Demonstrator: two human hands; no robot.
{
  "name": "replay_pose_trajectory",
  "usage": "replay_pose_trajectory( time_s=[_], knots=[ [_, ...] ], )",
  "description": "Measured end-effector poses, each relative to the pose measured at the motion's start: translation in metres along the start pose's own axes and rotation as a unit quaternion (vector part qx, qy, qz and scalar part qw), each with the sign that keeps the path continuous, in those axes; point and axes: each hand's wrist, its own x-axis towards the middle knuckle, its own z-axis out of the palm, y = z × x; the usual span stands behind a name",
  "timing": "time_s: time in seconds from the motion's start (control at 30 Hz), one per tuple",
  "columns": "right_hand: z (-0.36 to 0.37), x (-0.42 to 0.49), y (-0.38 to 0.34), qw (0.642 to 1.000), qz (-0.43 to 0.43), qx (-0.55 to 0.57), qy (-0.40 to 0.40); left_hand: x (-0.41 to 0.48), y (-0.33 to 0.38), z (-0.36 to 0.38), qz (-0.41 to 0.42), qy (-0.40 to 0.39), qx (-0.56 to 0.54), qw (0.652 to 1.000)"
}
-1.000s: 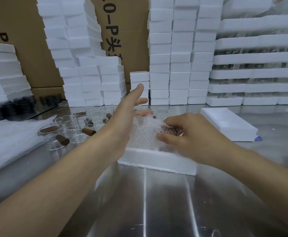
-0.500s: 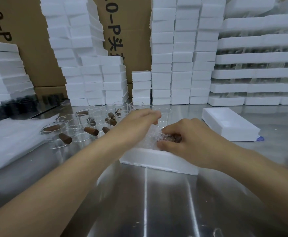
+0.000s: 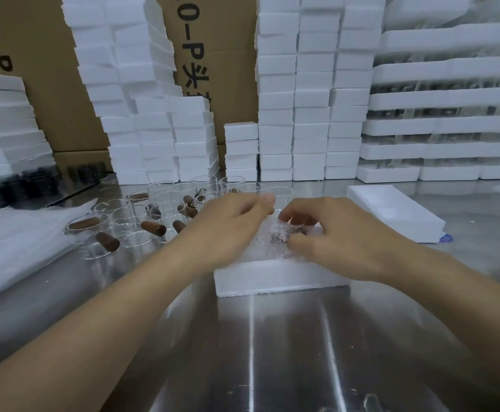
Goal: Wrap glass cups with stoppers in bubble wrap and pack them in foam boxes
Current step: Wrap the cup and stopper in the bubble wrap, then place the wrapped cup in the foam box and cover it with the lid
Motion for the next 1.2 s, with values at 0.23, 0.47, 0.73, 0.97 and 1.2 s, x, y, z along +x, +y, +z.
replay_pose_trajectory(
  time_s=[0.23, 0.47, 0.73, 0.97, 1.2],
  knots=[
    [0.003, 0.001, 0.004, 0.998, -0.043, 0.046, -0.004, -0.004, 0.004, 0.0, 0.029, -0.069, 0.028, 0.997],
    [0.001, 0.004, 0.013, 0.996, -0.051, 0.056, 0.043, 0.001, -0.001, -0.003, -0.008, -0.095, -0.003, 0.995],
    [-0.025, 0.019, 0.089, 0.973, 0.175, -0.06, 0.139, 0.006, -0.005, -0.007, -0.046, -0.061, -0.073, 0.994],
    [-0.025, 0.015, 0.102, 0.955, 0.261, -0.113, 0.082, 0.0, -0.004, -0.007, -0.062, -0.092, -0.059, 0.992],
    [-0.037, 0.019, 0.078, 0.937, 0.013, -0.135, 0.321, 0.002, 0.007, -0.012, -0.052, 0.048, -0.194, 0.978]
  ],
)
